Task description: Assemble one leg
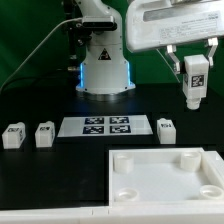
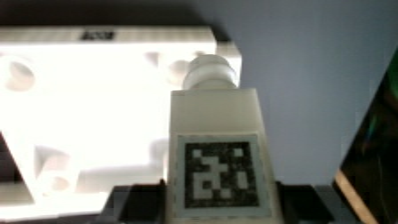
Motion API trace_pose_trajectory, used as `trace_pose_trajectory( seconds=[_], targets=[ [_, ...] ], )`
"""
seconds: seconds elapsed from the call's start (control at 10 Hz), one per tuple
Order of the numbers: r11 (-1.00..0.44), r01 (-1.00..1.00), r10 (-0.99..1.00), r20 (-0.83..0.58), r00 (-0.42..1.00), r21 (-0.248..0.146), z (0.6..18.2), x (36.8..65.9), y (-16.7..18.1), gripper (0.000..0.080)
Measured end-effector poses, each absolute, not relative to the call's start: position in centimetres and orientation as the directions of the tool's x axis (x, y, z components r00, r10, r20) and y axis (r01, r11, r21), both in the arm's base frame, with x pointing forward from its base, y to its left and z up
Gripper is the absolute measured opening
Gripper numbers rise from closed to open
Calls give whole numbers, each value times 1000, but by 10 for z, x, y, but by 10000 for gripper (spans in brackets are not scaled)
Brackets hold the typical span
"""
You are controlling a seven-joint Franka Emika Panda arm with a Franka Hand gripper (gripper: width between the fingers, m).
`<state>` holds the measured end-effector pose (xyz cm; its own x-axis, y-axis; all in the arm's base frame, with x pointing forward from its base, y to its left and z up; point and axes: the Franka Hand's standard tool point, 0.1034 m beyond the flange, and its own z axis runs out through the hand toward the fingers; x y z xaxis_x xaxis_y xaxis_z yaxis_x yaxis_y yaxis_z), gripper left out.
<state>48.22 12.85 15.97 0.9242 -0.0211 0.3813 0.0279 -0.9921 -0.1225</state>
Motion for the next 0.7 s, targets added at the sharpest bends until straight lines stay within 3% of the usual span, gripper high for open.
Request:
trace_pose_trajectory(
  seconds=[0.2,0.3,0.5,0.7],
  targets=[
    [-993,23,-21,358,934,-119,157,484,131,291],
    [-994,66,27,375,927,-91,157,501,137,291],
    [-994,99,72,405,911,-47,175,552,125,291],
    [-990,134,102,458,883,-37,176,584,131,291]
  ],
)
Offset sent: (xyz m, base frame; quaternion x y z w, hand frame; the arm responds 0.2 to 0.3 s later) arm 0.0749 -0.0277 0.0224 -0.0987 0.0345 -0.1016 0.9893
